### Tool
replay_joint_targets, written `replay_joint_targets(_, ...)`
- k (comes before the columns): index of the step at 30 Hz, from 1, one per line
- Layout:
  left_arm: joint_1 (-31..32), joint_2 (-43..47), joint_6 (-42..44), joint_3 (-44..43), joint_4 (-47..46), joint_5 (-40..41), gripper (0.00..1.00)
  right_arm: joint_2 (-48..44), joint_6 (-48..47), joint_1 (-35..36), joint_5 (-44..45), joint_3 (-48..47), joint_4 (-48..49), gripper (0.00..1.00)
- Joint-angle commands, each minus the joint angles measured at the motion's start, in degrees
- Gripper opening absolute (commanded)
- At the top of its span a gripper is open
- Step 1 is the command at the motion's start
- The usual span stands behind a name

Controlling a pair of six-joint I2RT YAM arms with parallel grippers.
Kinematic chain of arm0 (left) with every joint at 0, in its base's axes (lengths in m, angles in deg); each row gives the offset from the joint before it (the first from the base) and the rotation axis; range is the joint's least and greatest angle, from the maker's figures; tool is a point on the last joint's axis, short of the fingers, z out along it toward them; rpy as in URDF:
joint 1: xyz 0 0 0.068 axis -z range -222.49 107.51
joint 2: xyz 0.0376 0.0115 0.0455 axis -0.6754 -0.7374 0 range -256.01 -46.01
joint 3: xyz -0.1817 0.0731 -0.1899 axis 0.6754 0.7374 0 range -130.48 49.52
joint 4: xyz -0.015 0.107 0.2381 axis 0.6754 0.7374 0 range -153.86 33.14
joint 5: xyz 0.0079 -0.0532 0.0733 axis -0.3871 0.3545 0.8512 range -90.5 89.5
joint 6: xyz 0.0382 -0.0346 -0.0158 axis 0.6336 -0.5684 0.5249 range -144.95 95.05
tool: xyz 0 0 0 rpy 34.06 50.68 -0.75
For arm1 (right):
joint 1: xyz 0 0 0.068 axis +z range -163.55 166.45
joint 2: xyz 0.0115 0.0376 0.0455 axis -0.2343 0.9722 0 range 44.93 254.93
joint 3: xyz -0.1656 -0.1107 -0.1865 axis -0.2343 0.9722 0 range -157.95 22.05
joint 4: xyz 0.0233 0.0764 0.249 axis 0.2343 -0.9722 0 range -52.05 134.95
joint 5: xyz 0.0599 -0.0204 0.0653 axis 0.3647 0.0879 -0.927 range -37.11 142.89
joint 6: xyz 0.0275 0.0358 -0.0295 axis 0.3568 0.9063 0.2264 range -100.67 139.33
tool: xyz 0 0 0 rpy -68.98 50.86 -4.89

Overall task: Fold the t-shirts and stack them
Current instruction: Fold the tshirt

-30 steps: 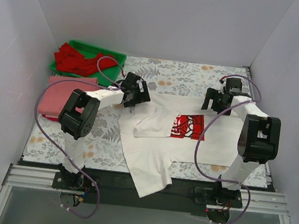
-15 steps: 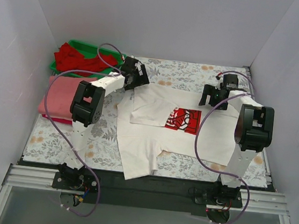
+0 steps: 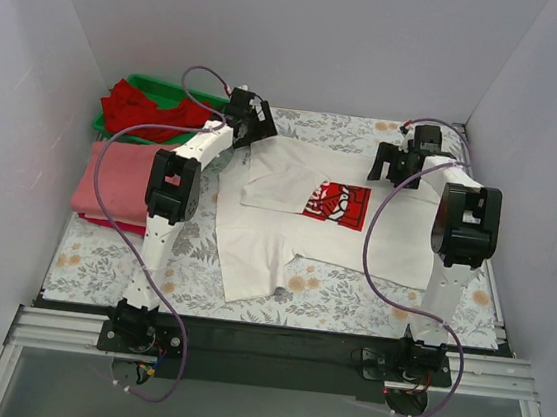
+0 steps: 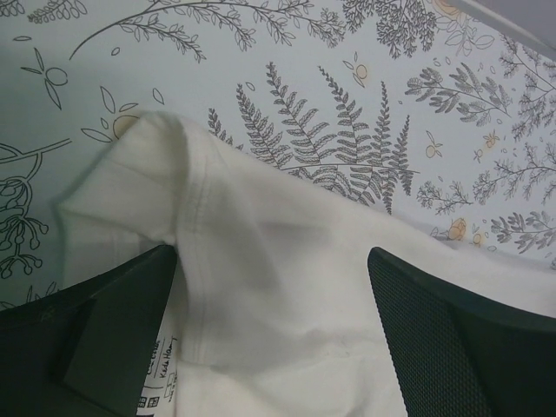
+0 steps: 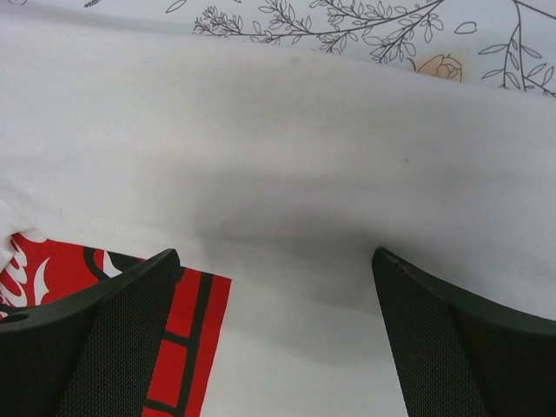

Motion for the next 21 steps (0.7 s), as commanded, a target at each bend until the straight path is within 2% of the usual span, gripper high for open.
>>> replay_joint_targets(1, -1.55, -1.10, 2.50, 0.56, 6.94, -1.38, 0.94, 1.16, -2.02, -0.10, 0.30, -2.65, -3.31, 0.98)
replay_joint_targets(4, -1.11, 3.19, 3.38, 0.99, 6.31, -3.59, 0.95, -2.08, -2.02, -0.01, 0.56, -4.85, -4.37, 0.98)
replay_joint_targets(6, 0.37, 6.63, 4.53, 2.83, 5.44, -2.29, 0.96, -5.58, -1.41, -0.09, 0.91, -5.21, -4.63, 0.98)
replay_joint_targets(10, 2.67, 16.29, 5.15, 10.03, 2.45, -0.17, 0.96, -13.41, 1.13, -0.10, 1.53, -0.57, -4.55, 0.98)
replay_joint_targets(15, 4.60, 31.50, 2.86, 25.50, -0.11, 6.50, 0.97, -27.65, 4.65, -0.10, 9.60, 12.34, -4.02, 0.98)
replay_joint_targets(17, 5.48, 35.72, 1.20, 30.76, -0.19, 7.12, 0.97, -34.48, 6.58, -0.10, 11.97, 20.86, -2.62, 0.98)
replay_joint_targets(20, 9.16, 46.08, -1.70, 43.85, -1.51, 10.19, 0.97, -42.49, 8.61, -0.10, 16.63, 30.89, -1.12, 0.98)
replay_joint_targets(21, 11.78, 50.89, -2.41, 50.68, -1.60, 11.25, 0.97, -44.09, 8.79, -0.10, 17.25, 32.83, -0.07, 0.98)
